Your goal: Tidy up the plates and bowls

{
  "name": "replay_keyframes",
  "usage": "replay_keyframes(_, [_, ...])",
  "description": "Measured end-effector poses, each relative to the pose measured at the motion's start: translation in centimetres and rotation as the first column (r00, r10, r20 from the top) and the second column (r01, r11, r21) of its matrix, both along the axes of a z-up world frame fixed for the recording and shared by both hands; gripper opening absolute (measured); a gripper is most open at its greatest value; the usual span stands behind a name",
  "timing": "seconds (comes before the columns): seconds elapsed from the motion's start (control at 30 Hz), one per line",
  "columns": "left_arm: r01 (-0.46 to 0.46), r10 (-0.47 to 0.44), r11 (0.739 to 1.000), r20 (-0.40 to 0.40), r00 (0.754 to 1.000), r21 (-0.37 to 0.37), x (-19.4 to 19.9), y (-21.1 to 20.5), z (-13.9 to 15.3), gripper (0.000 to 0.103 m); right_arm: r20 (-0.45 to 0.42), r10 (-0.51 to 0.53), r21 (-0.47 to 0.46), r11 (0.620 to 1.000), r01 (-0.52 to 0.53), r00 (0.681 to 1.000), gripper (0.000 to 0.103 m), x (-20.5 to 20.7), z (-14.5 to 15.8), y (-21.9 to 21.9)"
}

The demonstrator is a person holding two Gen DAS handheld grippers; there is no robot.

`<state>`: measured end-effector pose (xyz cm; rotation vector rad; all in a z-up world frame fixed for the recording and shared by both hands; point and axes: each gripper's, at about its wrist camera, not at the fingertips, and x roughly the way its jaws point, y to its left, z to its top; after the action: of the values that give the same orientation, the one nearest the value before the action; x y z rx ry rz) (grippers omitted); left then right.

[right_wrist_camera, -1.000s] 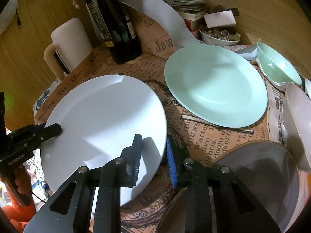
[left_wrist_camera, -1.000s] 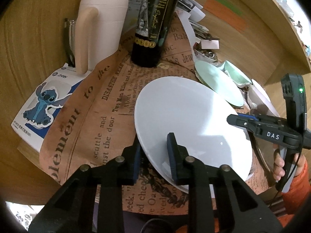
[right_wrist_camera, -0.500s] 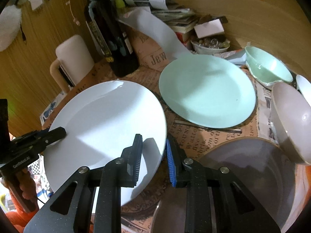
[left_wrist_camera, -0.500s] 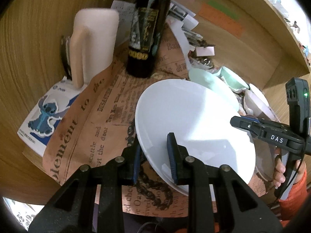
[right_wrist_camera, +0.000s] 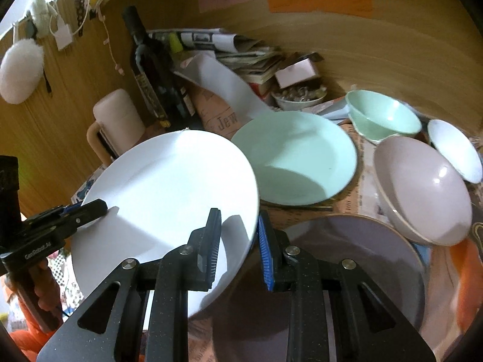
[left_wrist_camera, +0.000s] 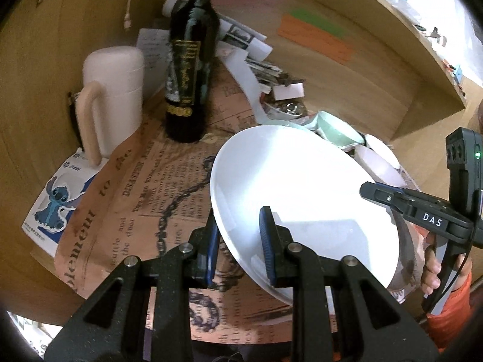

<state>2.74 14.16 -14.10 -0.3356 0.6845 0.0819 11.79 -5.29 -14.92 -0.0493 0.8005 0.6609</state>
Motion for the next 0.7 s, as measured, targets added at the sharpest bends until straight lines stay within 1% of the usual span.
replay_keyframes(0.4, [0.067,-0.067,0.998,0.027,0.997,0.017,0.6,-4.0,1.2,0.025,0.041,-0.071,0.033,0.997,0.069,0.997,0.022,-1.7,1.2,-4.3])
replay_keyframes(0.7, [0.127,-0.127,0.992,0.010,0.992,0.012,1.2,-6.7,1.0,0.025,0.033,-0.127,0.040,0.991,0.126,0.991,0.022,-2.9,0.9,-7.5])
